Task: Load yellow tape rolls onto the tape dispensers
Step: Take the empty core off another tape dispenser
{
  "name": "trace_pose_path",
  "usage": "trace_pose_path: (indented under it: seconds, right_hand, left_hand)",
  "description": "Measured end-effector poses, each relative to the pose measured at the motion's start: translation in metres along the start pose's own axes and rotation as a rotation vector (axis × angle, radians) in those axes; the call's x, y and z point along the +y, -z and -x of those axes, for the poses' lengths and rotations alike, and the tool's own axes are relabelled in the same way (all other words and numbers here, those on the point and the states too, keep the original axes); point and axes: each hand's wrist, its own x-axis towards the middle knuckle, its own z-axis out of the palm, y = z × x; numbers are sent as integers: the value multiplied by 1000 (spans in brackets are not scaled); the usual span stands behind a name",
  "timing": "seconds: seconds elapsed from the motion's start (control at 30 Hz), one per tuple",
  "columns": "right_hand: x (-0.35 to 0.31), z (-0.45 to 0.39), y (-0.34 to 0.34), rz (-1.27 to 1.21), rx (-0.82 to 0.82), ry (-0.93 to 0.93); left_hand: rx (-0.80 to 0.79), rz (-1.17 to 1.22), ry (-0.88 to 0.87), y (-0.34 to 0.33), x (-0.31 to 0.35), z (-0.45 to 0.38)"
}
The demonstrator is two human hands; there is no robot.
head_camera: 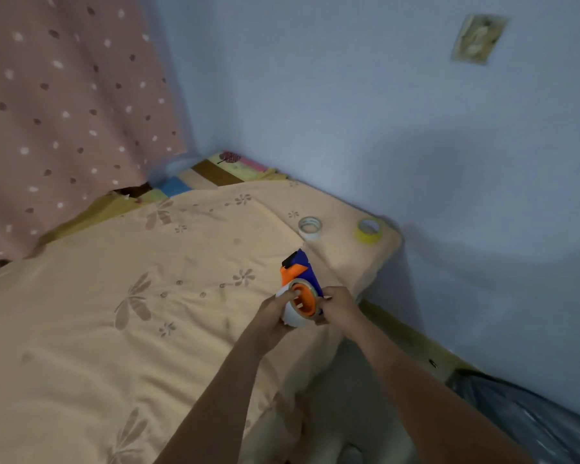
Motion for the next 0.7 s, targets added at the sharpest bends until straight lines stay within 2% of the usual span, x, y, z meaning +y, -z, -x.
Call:
trace_pose_path:
  seconds: [0.3,0.7]
  right_hand:
    - [7,-55,99,-18,5,26]
    - [-25,-162,162,61,-86,56]
  left_hand:
    - [59,-54,8,-100,21,-54]
    - [64,25,-2,-139,64,-157]
